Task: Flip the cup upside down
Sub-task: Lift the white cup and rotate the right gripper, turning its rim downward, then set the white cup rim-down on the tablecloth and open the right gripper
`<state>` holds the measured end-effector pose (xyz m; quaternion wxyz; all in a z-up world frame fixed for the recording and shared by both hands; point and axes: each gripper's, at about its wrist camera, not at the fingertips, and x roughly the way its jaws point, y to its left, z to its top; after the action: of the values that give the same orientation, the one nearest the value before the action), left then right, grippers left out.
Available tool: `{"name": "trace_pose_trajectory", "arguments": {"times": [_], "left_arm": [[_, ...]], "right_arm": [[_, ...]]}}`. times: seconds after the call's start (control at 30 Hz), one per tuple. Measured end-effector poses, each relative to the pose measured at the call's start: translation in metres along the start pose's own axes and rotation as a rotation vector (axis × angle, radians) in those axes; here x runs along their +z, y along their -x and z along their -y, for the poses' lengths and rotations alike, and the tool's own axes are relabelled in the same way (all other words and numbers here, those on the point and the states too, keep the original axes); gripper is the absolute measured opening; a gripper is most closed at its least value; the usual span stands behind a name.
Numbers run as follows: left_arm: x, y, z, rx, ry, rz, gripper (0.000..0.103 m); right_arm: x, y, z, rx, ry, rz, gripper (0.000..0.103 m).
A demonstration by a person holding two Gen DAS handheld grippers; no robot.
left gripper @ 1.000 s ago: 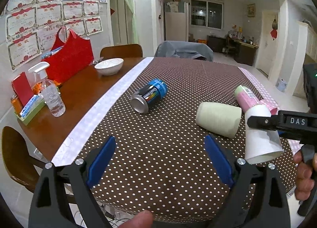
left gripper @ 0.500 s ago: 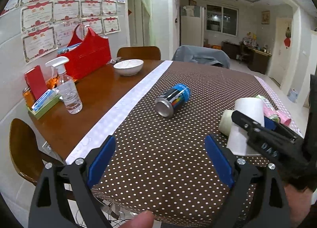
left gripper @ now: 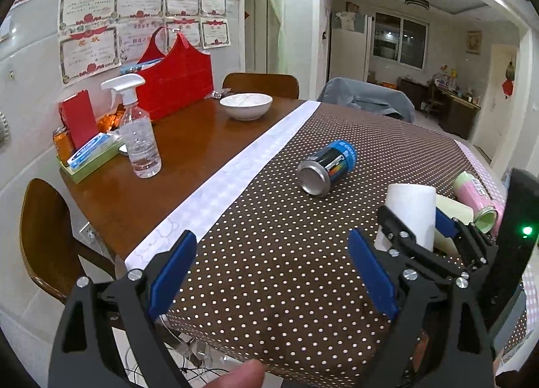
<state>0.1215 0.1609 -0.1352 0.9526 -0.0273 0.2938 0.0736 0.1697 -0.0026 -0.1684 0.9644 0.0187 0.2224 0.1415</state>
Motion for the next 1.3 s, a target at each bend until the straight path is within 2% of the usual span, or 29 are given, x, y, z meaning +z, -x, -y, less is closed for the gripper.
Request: {"name": "trace_pose_trajectory", "arguments": {"times": [0.17,0.77,0.97,1.0,1.1,1.3], "left_arm": [[-0.001,-0.002,-0.004,0.001,0.009,-0.001,0.090],[-0.002,0.008,0.003,-0.003,0.004,0.019,0.090],[-0.001,0.014,0.005,-0.005,-0.002,0.029,0.090],[0.000,0.016,0.006,-0.005,-0.003,0.031,0.090],[0.002,0.021,0.007,-0.005,-0.006,0.042,0.090],[0.005,0.034,0.013,-0.011,-0.024,0.064,0.090]], "right_arm": [[-0.008,-0.009,-0.004,-0.012,0.004,-0.068,0.061],[-0.031,0.018,-0.009,-0.008,0.055,-0.076,0.061],[-0.035,0.030,-0.006,-0.001,0.040,-0.081,0.083],[-0.034,0.031,-0.006,0.001,0.037,-0.082,0.089],[-0.033,0.036,-0.005,0.008,0.032,-0.085,0.097],[-0.027,0.045,-0.001,0.002,0.023,-0.089,0.097]]}}
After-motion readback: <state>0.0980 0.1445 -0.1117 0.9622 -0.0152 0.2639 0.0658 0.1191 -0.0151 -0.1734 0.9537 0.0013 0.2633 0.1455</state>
